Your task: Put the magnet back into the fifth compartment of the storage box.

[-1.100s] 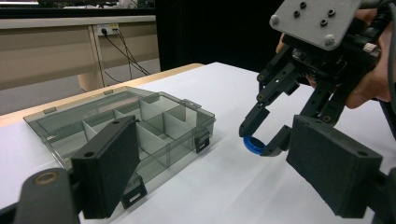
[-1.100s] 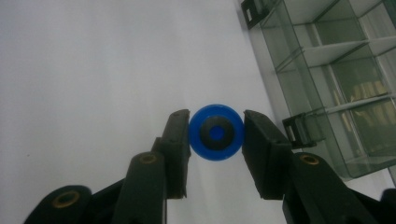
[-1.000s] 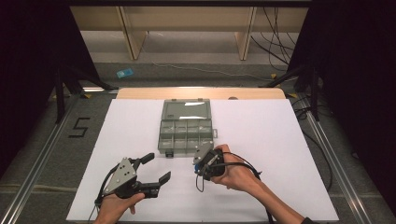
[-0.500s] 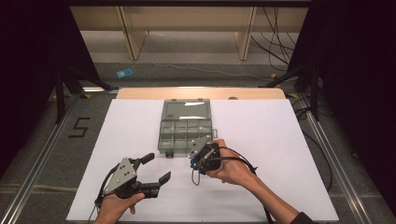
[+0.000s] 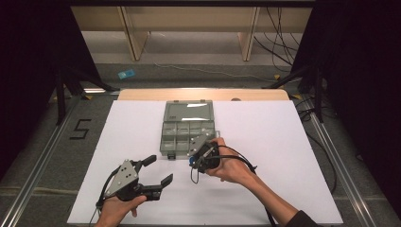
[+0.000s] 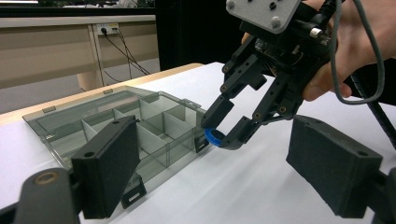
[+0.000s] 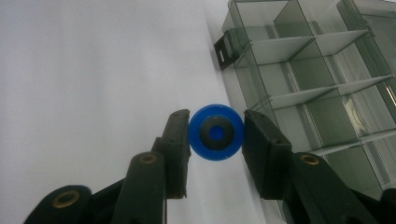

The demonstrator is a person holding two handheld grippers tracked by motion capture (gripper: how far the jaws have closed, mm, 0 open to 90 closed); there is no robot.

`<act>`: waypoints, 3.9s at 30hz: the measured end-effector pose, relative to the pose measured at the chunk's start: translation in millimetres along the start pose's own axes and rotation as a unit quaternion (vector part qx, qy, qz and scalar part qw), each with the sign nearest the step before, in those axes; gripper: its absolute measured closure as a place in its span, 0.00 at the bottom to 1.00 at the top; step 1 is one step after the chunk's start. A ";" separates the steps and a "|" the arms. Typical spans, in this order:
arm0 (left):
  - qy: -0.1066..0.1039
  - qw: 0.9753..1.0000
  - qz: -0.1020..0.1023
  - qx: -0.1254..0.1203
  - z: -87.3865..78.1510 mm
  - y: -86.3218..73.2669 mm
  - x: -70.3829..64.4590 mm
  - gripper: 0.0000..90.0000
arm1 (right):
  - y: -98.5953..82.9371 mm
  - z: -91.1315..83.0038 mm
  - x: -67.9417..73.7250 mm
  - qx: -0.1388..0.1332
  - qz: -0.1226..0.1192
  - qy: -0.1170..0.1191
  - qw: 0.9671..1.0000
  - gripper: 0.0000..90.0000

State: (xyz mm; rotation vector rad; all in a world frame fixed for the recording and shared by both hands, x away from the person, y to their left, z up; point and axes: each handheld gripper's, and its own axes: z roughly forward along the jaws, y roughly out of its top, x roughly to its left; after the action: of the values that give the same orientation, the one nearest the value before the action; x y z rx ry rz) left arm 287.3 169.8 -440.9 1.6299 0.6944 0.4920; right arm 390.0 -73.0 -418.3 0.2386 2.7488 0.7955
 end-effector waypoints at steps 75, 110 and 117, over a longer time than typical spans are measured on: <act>0.000 1.000 -0.003 -0.001 -0.3 -0.2 1.5 0.18 | 53.0 38.0 -51.8 -0.047 0.033 0.000 0.998 0.70; 0.000 1.000 -0.005 -0.002 -0.3 0.1 1.6 0.18 | 77.1 71.9 -63.1 0.000 0.043 0.026 0.999 0.70; 0.000 1.000 -0.005 -0.002 -0.4 0.2 1.8 0.18 | 77.2 80.6 -64.0 0.007 0.047 0.022 0.999 0.69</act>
State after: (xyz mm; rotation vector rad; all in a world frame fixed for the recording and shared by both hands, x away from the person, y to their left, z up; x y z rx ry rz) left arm 288.4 171.3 -440.8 1.6227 0.7006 0.4859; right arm 481.4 17.0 -428.4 0.3589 2.8035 0.8161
